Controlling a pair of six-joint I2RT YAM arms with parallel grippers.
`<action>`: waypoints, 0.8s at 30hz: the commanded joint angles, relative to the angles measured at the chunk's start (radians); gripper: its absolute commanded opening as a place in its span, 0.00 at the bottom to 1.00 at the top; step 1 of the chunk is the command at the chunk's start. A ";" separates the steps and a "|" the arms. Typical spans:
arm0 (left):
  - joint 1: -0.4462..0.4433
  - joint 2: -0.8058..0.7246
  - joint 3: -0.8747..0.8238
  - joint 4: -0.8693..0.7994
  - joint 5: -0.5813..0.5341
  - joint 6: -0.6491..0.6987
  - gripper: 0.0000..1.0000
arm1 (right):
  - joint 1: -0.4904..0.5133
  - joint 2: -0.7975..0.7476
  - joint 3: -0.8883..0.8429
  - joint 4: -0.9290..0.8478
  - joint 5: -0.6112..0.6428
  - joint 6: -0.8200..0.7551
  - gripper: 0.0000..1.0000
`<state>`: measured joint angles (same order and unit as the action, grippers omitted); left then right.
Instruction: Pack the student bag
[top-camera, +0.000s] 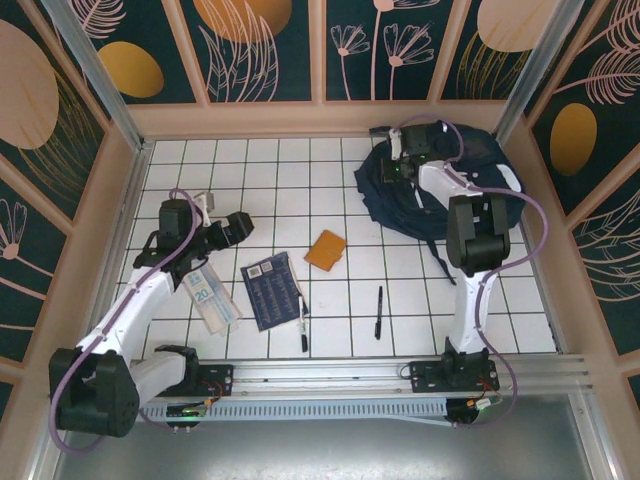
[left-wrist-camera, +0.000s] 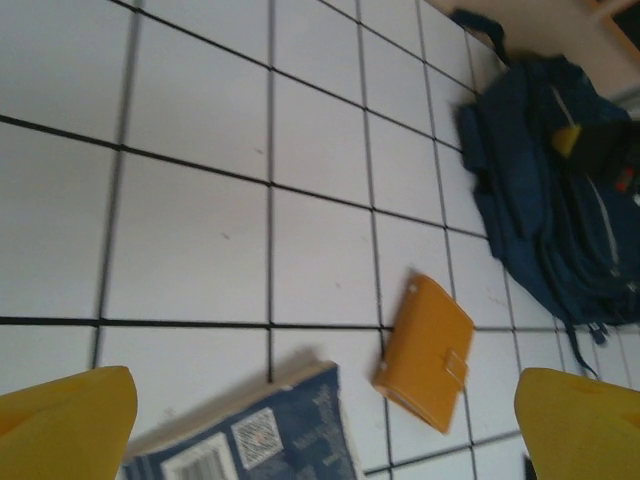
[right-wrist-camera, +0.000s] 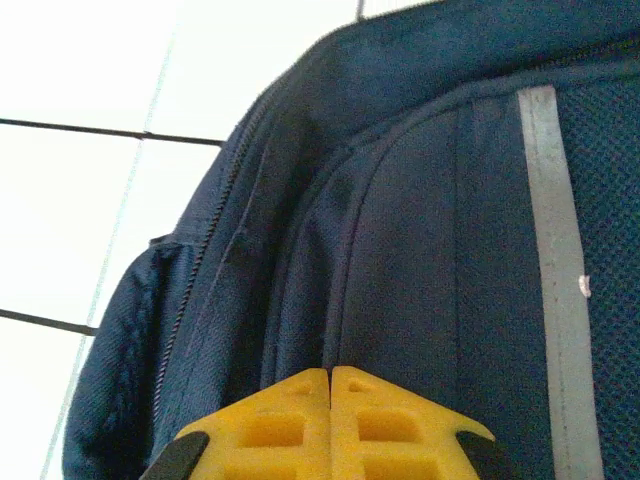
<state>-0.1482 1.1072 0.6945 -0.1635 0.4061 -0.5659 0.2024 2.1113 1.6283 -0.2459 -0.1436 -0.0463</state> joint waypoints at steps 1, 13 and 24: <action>-0.045 0.058 0.037 0.076 0.103 -0.074 0.96 | 0.013 -0.101 0.036 0.003 -0.279 0.017 0.00; -0.256 0.510 0.379 0.158 0.071 -0.060 0.99 | -0.097 -0.263 -0.126 0.254 -0.612 0.235 0.00; -0.427 0.804 0.739 -0.025 -0.103 0.069 0.98 | -0.203 -0.589 -0.587 0.150 -0.212 0.388 0.37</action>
<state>-0.4999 1.9118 1.3102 -0.1265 0.3702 -0.5816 0.0669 1.6825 1.2129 -0.0715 -0.4866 0.2714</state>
